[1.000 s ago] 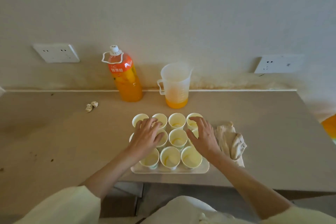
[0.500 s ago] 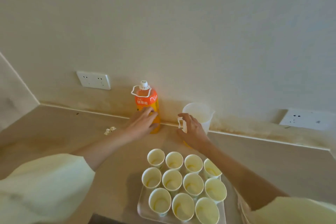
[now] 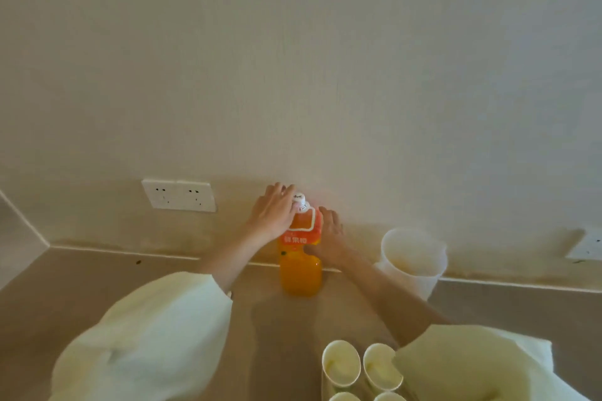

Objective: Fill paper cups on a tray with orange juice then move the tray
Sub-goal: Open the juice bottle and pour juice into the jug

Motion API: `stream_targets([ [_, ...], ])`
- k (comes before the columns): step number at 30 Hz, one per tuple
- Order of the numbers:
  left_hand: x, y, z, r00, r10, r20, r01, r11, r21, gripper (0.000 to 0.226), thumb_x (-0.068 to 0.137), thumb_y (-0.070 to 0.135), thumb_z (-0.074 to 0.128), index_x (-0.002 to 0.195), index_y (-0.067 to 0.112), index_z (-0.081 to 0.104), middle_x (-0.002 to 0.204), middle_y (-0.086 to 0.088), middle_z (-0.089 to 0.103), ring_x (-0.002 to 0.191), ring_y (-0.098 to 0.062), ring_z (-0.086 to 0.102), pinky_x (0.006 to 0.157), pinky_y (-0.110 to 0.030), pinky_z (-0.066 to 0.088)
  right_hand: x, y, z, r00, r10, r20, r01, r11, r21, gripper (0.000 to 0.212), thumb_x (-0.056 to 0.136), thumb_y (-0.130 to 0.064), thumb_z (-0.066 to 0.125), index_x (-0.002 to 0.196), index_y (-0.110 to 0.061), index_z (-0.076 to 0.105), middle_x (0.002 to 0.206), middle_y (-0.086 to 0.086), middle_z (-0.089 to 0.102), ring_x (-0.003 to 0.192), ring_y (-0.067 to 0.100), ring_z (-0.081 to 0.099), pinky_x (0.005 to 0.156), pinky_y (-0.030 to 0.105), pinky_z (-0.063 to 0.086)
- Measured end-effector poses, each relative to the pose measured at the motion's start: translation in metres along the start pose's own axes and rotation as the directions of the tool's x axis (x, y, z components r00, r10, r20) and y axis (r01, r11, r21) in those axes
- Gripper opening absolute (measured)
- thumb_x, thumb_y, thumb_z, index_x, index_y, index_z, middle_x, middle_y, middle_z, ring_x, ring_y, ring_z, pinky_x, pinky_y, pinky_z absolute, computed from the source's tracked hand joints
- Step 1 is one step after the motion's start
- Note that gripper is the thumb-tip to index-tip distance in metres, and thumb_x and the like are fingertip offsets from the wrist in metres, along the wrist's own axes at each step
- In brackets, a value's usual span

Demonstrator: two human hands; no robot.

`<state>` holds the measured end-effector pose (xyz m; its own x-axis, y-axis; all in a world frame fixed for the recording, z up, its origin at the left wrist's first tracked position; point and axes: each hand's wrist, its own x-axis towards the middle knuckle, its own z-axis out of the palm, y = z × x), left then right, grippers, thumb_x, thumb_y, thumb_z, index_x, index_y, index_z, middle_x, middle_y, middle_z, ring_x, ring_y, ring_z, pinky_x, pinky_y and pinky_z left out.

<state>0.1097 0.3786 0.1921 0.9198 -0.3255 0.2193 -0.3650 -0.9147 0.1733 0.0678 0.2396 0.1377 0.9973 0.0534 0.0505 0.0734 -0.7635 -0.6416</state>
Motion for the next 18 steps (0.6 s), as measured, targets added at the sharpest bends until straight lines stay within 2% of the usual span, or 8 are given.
stream_targets([
  [3, 0.015, -0.004, 0.006, 0.994, 0.111, 0.022, -0.112, 0.994, 0.020, 0.035, 0.102, 0.029, 0.036, 0.132, 0.014, 0.047, 0.130, -0.004, 0.047, 0.119, -0.023, 0.046, 0.094, -0.037, 0.045, 0.022, 0.004, 0.004, 0.999, 0.027, 0.025, -0.027, 1.000, -0.016, 0.096, 0.078, -0.047, 0.075, 0.152, -0.020, 0.020, 0.154, 0.004, 0.025, 0.143, 0.026, 0.021, 0.116, 0.042, 0.017],
  [7, 0.030, -0.018, 0.004, 0.948, 0.315, 0.047, -0.318, 0.941, 0.112, 0.037, 0.102, 0.032, 0.038, 0.130, 0.011, 0.051, 0.129, -0.004, 0.051, 0.117, -0.019, 0.046, 0.093, -0.029, 0.042, 0.039, 0.011, 0.012, 0.999, 0.048, 0.019, -0.049, 0.998, 0.031, 0.094, 0.069, -0.054, 0.080, 0.145, -0.030, 0.031, 0.147, -0.001, 0.041, 0.133, 0.023, 0.041, 0.113, 0.044, 0.033],
  [10, 0.047, -0.027, -0.005, 0.880, 0.448, 0.160, -0.475, 0.837, 0.271, 0.040, 0.101, 0.039, 0.036, 0.126, 0.011, 0.051, 0.128, -0.004, 0.052, 0.116, -0.020, 0.046, 0.093, -0.030, 0.040, 0.043, 0.018, 0.019, 0.997, 0.081, 0.012, -0.081, 0.993, 0.090, 0.096, 0.062, -0.065, 0.078, 0.143, -0.035, 0.035, 0.142, -0.004, 0.046, 0.126, 0.020, 0.048, 0.106, 0.044, 0.043],
  [13, 0.053, -0.026, -0.008, 0.846, 0.475, 0.242, -0.532, 0.774, 0.344, 0.040, 0.102, 0.041, 0.031, 0.123, 0.011, 0.049, 0.126, -0.004, 0.052, 0.114, -0.020, 0.046, 0.093, -0.031, 0.039, 0.042, 0.024, 0.023, 0.996, 0.087, -0.024, -0.083, 0.986, 0.142, 0.102, 0.055, -0.074, 0.076, 0.141, -0.037, 0.036, 0.141, -0.007, 0.048, 0.125, 0.018, 0.050, 0.104, 0.043, 0.046],
  [18, 0.054, -0.020, -0.010, 0.850, 0.462, 0.252, -0.525, 0.779, 0.343, 0.039, 0.102, 0.040, 0.032, 0.119, 0.010, 0.050, 0.119, -0.004, 0.055, 0.106, -0.019, 0.049, 0.091, -0.030, 0.039, 0.046, 0.024, 0.020, 0.999, 0.053, -0.010, -0.051, 0.993, 0.110, 0.095, 0.065, -0.062, 0.078, 0.144, -0.031, 0.037, 0.144, -0.002, 0.047, 0.126, 0.021, 0.050, 0.106, 0.042, 0.044],
])
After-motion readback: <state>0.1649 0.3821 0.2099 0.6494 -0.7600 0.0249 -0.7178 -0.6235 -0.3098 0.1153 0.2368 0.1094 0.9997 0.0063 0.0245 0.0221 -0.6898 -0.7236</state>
